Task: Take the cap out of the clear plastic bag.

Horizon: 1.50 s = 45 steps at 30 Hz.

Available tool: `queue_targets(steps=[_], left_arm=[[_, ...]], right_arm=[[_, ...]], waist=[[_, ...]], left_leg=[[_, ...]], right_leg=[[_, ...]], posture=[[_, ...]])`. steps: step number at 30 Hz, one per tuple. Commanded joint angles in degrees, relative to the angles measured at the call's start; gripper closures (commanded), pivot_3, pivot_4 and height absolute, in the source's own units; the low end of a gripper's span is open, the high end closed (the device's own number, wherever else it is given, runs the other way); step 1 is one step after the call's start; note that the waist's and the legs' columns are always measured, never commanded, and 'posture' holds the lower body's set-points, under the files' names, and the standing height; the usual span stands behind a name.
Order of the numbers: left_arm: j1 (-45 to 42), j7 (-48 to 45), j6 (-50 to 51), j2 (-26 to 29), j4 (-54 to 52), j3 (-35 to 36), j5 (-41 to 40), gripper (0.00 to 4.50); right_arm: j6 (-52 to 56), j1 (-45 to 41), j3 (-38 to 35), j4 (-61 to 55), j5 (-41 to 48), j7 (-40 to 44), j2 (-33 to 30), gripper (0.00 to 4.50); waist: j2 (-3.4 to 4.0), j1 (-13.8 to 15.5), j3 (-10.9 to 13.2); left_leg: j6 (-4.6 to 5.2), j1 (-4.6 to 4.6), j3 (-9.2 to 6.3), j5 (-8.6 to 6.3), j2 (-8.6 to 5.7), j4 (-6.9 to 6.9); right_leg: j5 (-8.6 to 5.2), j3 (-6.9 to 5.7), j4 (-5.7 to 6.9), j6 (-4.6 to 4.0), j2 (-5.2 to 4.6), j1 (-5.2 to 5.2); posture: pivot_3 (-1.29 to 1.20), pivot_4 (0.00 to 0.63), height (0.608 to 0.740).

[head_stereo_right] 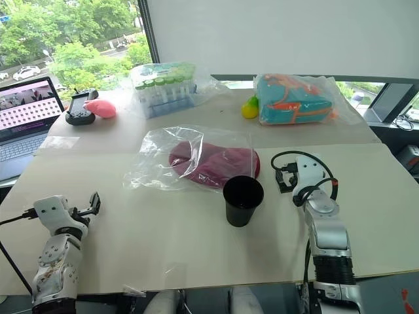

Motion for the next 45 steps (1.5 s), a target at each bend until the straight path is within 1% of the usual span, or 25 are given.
queue_targets(steps=[1,3,6,7,9,11,13,15,17,18,22,24,25,27,28,29,30,34,35,37,39,43,45], left_arm=[[1.1,-1.5,0.2,0.6,1.0,-0.6,0.2,0.05],[1.7,-6.1,-0.6,1.3,-0.4,-2.5,-1.0,0.05],[3.6,-14.8,-1.4,4.7,-4.2,-6.1,-1.5,0.05],[4.9,-18.9,-1.5,7.2,-6.3,-7.8,-1.4,0.05],[7.3,-26.5,0.4,11.9,-11.7,-9.2,-4.4,0.05],[8.4,-30.0,2.4,14.3,-14.8,-9.3,-7.0,0.05],[11.4,-37.6,4.8,20.9,-20.4,-9.2,-9.5,0.05],[13.9,-43.3,7.2,26.3,-25.3,-8.9,-11.9,0.05],[14.9,-45.7,8.7,28.8,-28.3,-8.6,-13.5,0.05],[14.8,-46.7,9.7,29.7,-29.7,-8.4,-14.6,0.05],[12.0,-47.9,12.9,31.3,-32.3,-9.3,-16.8,0.05],[9.7,-47.7,14.4,31.3,-32.4,-10.1,-17.6,0.05],[8.5,-47.8,14.9,31.3,-32.3,-10.5,-17.9,0.05],[7.1,-48.5,15.3,31.3,-31.9,-11.4,-17.8,0.05],[6.6,-48.7,15.3,31.3,-31.6,-11.7,-17.6,0.05],[6.3,-48.8,15.3,31.3,-31.3,-12.1,-17.4,0.05],[5.8,-48.9,15.2,31.2,-30.9,-12.5,-17.2,0.05],[4.1,-49.4,15.2,30.9,-29.5,-13.9,-16.9,0.05],[3.8,-49.4,15.3,30.8,-29.1,-14.2,-16.9,0.05],[3.4,-49.4,15.4,30.6,-28.8,-14.9,-16.9,0.05],[3.2,-49.4,15.8,30.6,-28.8,-15.2,-17.1,0.05],[3.7,-49.7,16.4,30.9,-29.1,-15.1,-17.4,0.05],[3.8,-49.8,16.7,31.0,-29.4,-15.0,-17.4,0.05]], right_arm=[[-0.6,-0.7,-0.4,-1.7,0.1,0.0,-0.4,0.0],[-0.5,-0.5,-0.3,-1.8,0.1,0.3,-0.6,0.0],[0.0,-0.3,0.2,-2.3,0.1,0.8,-0.8,0.0],[0.4,-0.4,0.5,-2.4,0.0,1.2,-1.0,0.0],[1.3,-1.2,0.8,-2.5,0.0,1.9,-1.6,0.0],[1.9,-1.9,0.8,-2.4,0.2,2.4,-2.0,0.0],[4.9,-3.1,1.2,-3.3,1.2,5.6,-4.6,0.0],[8.3,-3.6,1.1,-4.9,2.5,9.8,-8.6,0.0],[12.7,-3.4,0.6,-7.2,4.2,13.9,-13.2,0.0],[15.6,-3.0,0.1,-8.9,5.5,16.9,-16.7,0.0],[20.7,0.3,-0.3,-14.0,10.4,29.8,-30.3,0.0],[22.6,3.0,-1.8,-16.2,14.5,37.8,-36.8,0.0],[22.6,5.2,-3.8,-17.8,17.7,43.5,-40.1,0.0],[23.5,9.5,-8.4,-22.1,25.6,53.9,-44.1,0.0],[22.9,11.4,-9.7,-23.7,27.7,57.3,-45.2,0.0],[22.2,13.0,-10.2,-24.9,28.7,59.0,-46.0,0.0],[21.5,13.8,-10.2,-25.6,29.0,59.5,-46.3,0.0],[19.0,14.0,-6.7,-27.5,27.6,56.2,-44.2,0.0],[18.7,14.8,-5.7,-29.0,27.5,55.1,-43.1,0.0],[18.2,15.4,-3.7,-30.9,26.8,51.0,-39.5,0.0],[18.3,15.2,-2.7,-31.2,26.1,47.6,-37.0,0.0],[19.0,15.7,-0.9,-31.9,25.6,42.9,-33.5,0.0],[19.1,15.2,0.4,-31.8,24.7,39.7,-31.4,0.0]], waist=[[0.0,0.0,0.0],[0.0,0.0,0.0],[-0.05,0.1,0.0],[-0.07,0.1,0.0],[-0.29,0.0,0.2],[-0.47,0.0,0.3],[-0.54,0.0,0.5],[-0.54,-0.1,0.6],[-0.55,0.0,0.6],[-0.57,0.0,0.6],[-0.54,0.1,0.7],[-0.53,0.2,0.7],[-0.52,0.3,0.8],[-0.53,0.3,0.8],[-0.54,0.2,0.8],[-0.58,0.1,0.8],[-0.62,0.0,0.9],[-0.68,0.1,1.0],[-0.7,0.2,1.1],[-0.78,0.4,1.1],[-0.85,0.4,1.2],[-0.85,0.5,1.2],[-0.86,0.5,1.2]], left_leg=[[0.0,0.0,0.0,0.0,0.0,0.0],[0.0,0.0,0.0,0.0,0.0,0.0],[0.0,-0.04,0.01,0.0,-0.01,0.0],[0.0,-0.07,0.02,0.0,0.0,0.0],[0.0,-0.12,0.02,0.0,0.0,0.0],[0.0,-0.26,0.01,0.0,0.04,-0.02],[0.0,-0.39,0.02,0.0,0.04,-0.01],[0.0,-0.52,0.04,0.0,0.06,-0.02],[0.01,-0.63,0.06,-0.01,0.04,-0.03],[0.03,-0.66,0.06,-0.03,0.04,-0.07],[0.19,-0.68,-0.02,-0.13,0.07,-0.45],[0.22,-0.65,-0.08,-0.15,0.06,-0.57],[0.23,-0.64,-0.1,-0.15,0.06,-0.59],[0.23,-0.64,-0.08,-0.16,0.02,-0.57],[0.23,-0.64,-0.08,-0.16,0.02,-0.53],[0.24,-0.63,-0.07,-0.17,0.0,-0.51],[0.25,-0.54,-0.06,-0.18,0.02,-0.47],[0.23,-0.4,-0.07,-0.18,0.03,-0.03],[0.22,-0.35,-0.08,-0.19,0.03,0.12],[0.21,-0.23,-0.07,-0.19,0.02,0.24],[0.21,-0.21,-0.06,-0.18,0.02,0.38],[0.21,-0.33,0.01,-0.18,-0.07,0.52],[0.21,-0.35,0.0,-0.18,-0.06,0.51]], right_leg=[[0.0,0.0,0.0,0.0,0.0,0.0],[0.0,0.0,0.0,0.0,0.0,0.0],[0.0,0.0,-0.04,0.0,0.0,-0.01],[-0.01,0.0,-0.08,0.0,-0.01,-0.03],[-0.01,-0.01,-0.14,-0.01,-0.03,-0.04],[-0.05,-0.02,-0.17,-0.12,-0.04,-0.16],[-0.07,-0.04,-0.18,-0.23,-0.11,-0.25],[-0.06,-0.04,-0.17,-0.27,-0.1,-0.4],[0.01,-0.04,-0.09,-0.39,-0.13,-0.56],[0.0,-0.05,-0.04,-0.44,-0.12,-0.63],[-0.26,-0.1,0.12,-0.58,0.03,-0.84],[-0.33,-0.17,0.12,-0.57,0.05,-0.84],[-0.34,-0.19,0.1,-0.56,0.06,-0.82],[-0.44,-0.17,0.05,-0.37,0.02,-0.76],[-0.57,-0.16,0.05,-0.14,0.01,-0.76],[-0.58,-0.15,0.04,-0.1,0.0,-0.72],[-0.58,-0.14,0.03,-0.08,0.0,-0.62],[-0.49,-0.16,0.1,0.01,0.0,-0.4],[-0.46,-0.18,0.12,0.01,0.0,-0.3],[-0.54,-0.17,0.08,-0.25,-0.05,-0.11],[-0.51,-0.16,0.07,-0.25,-0.08,-0.02],[-0.39,-0.06,0.04,-0.06,-0.18,-0.03],[-0.24,-0.08,0.04,0.18,-0.17,-0.03]], posture=[[0.0,0.15,0.74],[0.0,0.15,0.74],[0.0,0.15,0.74],[0.0,0.15,0.74],[0.0,0.15,0.74],[0.0,0.15,0.74],[0.0,0.15,0.74],[0.0,0.15,0.74],[0.0,0.15,0.74],[0.0,0.15,0.74],[0.0,0.15,0.74],[0.0,0.15,0.74],[0.0,0.15,0.74],[0.0,0.15,0.74],[0.0,0.15,0.74],[0.0,0.15,0.74],[0.0,0.15,0.74],[0.0,0.15,0.74],[0.0,0.15,0.74],[0.0,0.15,0.74],[0.0,0.15,0.74],[0.0,0.15,0.74],[0.0,0.15,0.74]])
